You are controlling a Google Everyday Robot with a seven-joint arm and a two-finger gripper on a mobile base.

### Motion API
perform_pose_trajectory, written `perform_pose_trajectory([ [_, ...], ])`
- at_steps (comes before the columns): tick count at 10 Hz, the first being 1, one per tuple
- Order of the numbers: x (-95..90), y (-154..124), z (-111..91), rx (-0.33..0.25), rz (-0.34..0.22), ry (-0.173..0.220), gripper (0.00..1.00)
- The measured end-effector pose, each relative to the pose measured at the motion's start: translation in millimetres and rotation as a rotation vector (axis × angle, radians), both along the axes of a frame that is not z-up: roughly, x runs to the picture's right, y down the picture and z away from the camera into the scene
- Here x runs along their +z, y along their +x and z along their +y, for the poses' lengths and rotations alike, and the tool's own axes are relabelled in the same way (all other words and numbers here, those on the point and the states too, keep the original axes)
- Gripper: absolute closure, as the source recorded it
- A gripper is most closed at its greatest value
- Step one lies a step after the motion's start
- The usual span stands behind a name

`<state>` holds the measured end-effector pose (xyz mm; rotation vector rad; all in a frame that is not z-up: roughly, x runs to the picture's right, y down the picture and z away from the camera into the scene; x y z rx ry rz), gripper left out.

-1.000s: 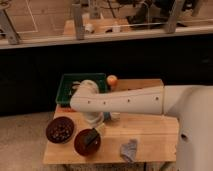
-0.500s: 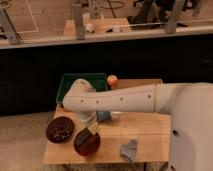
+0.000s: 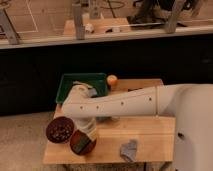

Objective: Wipe red bowl with eraser

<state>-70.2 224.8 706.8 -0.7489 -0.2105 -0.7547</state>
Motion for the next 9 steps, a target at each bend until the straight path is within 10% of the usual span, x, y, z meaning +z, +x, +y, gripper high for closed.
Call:
perform_pose_trajectory([
  [4, 7.2, 31.9, -6.1, 0.033, 0.05, 0.005, 1.0],
  [9, 22.0, -15.2, -36.1, 0.013, 0.02, 0.051, 1.0],
])
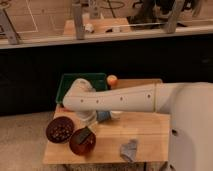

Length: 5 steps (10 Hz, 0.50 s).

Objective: Wipe red bowl with eraser

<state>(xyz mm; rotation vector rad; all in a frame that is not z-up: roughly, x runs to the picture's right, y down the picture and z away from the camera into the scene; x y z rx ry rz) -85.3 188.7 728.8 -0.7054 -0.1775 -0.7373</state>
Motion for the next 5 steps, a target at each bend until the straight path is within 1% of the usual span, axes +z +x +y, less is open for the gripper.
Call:
perform_pose_trajectory([
  [1, -1.3, -17.3, 0.7, -0.013, -0.021, 0.005, 1.0],
  [3, -6.1, -30.0, 6.4, -0.02, -0.051, 0.011, 1.0],
  [4, -11.8, -32.7, 11.6, -0.017, -0.069, 0.011, 1.0],
  [5, -18.9, -29.8, 17.5, -0.014, -0.081, 0.008, 1.0],
])
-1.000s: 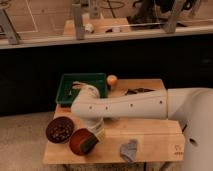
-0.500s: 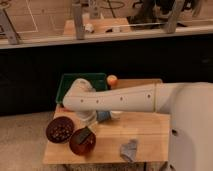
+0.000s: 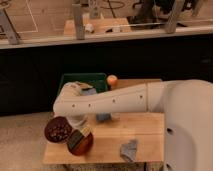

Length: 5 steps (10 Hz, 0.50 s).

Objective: Wipe red bowl with eraser

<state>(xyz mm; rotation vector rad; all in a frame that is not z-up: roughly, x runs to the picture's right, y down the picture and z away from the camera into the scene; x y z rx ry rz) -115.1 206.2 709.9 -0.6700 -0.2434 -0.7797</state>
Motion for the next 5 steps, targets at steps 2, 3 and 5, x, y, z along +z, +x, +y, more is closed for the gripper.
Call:
perform_pose_trajectory([
  [2, -10.5, 6.9, 11.9, -0.004, -0.006, -0.01, 1.0],
  [3, -12.2, 13.4, 17.5, -0.001, -0.002, -0.017, 1.0],
  [5, -6.0, 30.4, 19.3, 0.007, 0.031, -0.026, 1.0],
])
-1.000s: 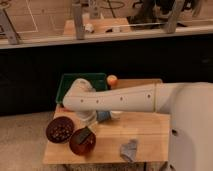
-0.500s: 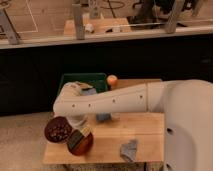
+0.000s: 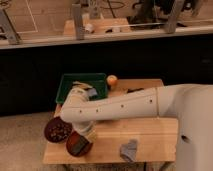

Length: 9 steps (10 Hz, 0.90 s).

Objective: Wipe red bowl with eraser

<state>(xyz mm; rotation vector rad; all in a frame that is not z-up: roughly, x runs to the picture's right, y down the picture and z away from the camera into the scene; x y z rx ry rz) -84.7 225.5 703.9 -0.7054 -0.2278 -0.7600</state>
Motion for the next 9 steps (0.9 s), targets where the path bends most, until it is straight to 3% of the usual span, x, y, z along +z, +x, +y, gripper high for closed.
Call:
perform_pose_trajectory([
  [6, 29.2, -0.8, -40.3, -0.007, 0.029, 0.048, 1.0],
  [9, 27.2, -22.9, -38.7, -0.016, 0.004, 0.058, 1.0],
])
